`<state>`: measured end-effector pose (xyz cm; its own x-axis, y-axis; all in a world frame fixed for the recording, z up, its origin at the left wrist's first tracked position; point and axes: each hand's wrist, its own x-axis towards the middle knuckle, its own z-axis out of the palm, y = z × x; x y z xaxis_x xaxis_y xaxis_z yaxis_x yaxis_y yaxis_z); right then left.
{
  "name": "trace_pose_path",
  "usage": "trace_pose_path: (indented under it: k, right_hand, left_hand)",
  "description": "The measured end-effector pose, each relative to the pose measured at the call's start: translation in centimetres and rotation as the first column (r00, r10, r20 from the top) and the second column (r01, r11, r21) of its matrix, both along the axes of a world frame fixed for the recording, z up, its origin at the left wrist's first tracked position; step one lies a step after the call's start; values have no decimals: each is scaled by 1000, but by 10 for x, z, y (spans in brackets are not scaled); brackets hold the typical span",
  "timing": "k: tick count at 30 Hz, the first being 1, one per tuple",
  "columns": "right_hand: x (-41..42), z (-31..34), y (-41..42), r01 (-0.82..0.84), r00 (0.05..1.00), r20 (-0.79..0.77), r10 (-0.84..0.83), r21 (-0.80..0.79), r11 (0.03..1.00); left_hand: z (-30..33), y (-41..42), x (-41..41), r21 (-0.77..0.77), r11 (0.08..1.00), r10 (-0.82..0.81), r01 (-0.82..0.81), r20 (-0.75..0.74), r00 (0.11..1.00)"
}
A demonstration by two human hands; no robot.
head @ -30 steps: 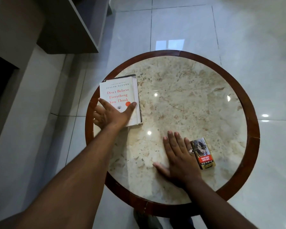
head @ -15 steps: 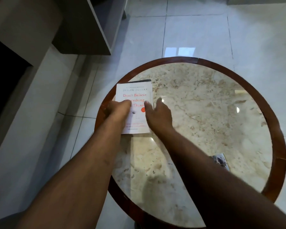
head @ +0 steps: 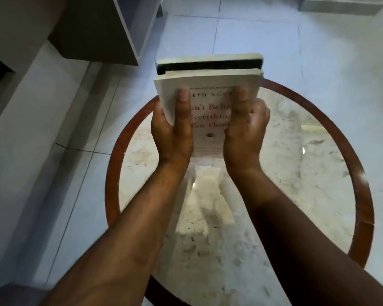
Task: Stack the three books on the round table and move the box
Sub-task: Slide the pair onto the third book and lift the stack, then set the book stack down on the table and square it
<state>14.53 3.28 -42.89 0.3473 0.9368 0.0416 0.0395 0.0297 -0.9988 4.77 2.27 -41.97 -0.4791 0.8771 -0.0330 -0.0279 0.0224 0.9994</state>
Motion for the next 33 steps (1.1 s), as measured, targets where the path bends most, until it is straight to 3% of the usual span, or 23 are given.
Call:
trace_pose_path:
  k: [2, 9, 13, 17, 21, 23, 28, 33]
  right_hand:
    - [10, -7, -11, 1, 1000, -26, 2, 117, 993]
    - [23, -51, -25, 39, 999, -2, -39, 107, 993]
    - [29, -49, -22, 67, 998, -6, -67, -2, 998]
    - [62, -39, -3, 150, 982, 136, -128, -162, 975]
    - [131, -28, 24, 177, 927, 375, -16, -399, 900]
    - [165, -30, 30, 172, 922, 385, 41, -502, 848]
    - [211, -46, 23, 214, 864, 498, 78, -502, 838]
    - [221, -61, 28, 305, 805, 588, 79, -524, 795]
  left_hand:
    - [-3, -5, 11, 14, 999, -40, 40, -13, 999]
    - [-34, -17, 31, -12, 998, 62, -62, -22, 998]
    - [-35, -6, 35, -87, 996, -3, -4, -79, 997]
    - [-27, 9, 56, -229, 972, -96, 57, -162, 982]
    - [-25, 34, 107, -520, 839, -199, 158, -25, 980]
    - [-33, 41, 130, -593, 785, -230, 180, -8, 973]
    - [-59, 43, 172, -603, 773, -323, 199, -103, 941]
    - [-73, 50, 183, -552, 825, -354, 126, -329, 876]
